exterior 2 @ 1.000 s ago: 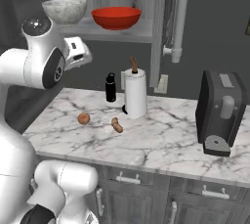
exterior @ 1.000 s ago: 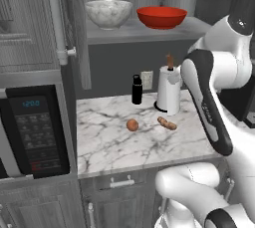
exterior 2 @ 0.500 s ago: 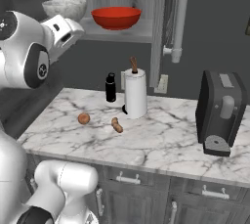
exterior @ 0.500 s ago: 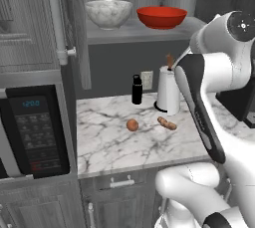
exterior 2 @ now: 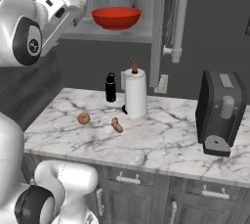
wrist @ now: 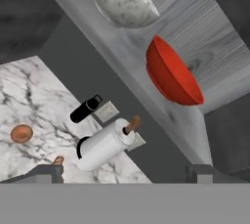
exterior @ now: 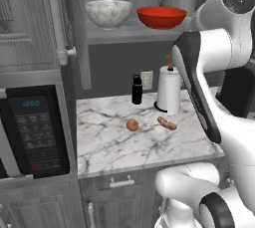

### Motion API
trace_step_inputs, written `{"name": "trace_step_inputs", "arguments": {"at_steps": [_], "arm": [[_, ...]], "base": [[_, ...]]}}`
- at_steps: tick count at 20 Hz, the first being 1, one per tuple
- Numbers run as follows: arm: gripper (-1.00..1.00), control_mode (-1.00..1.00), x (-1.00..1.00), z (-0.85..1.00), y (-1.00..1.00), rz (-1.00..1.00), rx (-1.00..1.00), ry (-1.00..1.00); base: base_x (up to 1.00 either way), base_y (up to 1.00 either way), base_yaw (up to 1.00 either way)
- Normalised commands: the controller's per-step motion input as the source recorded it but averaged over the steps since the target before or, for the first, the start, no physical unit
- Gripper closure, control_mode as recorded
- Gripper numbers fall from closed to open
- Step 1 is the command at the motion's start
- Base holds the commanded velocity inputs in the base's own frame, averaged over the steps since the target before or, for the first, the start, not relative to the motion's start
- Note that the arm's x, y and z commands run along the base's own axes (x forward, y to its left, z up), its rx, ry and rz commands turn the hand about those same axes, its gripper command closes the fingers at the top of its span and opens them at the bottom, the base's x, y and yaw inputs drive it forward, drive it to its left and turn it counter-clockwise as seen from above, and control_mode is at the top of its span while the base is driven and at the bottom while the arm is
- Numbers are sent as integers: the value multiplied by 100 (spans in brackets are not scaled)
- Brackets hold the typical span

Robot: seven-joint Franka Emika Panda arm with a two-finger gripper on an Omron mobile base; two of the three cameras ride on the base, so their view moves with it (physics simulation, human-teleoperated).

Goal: Pick both bowls and place them on the counter. Then place the onion in one bowl and place the potato in the other bowl.

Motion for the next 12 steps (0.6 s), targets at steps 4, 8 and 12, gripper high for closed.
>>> {"name": "trace_step_inputs", "arguments": {"at_steps": [4, 8, 12], "arm": [[-100, -100, 39, 0, 0, 0, -5, 2], [-100, -100, 60, -5, 0, -1, -5, 4], [-100, -100, 66, -3, 0, -2, -2, 1]], "base": [[0, 0, 0], [0, 0, 0], [0, 0, 0]]}}
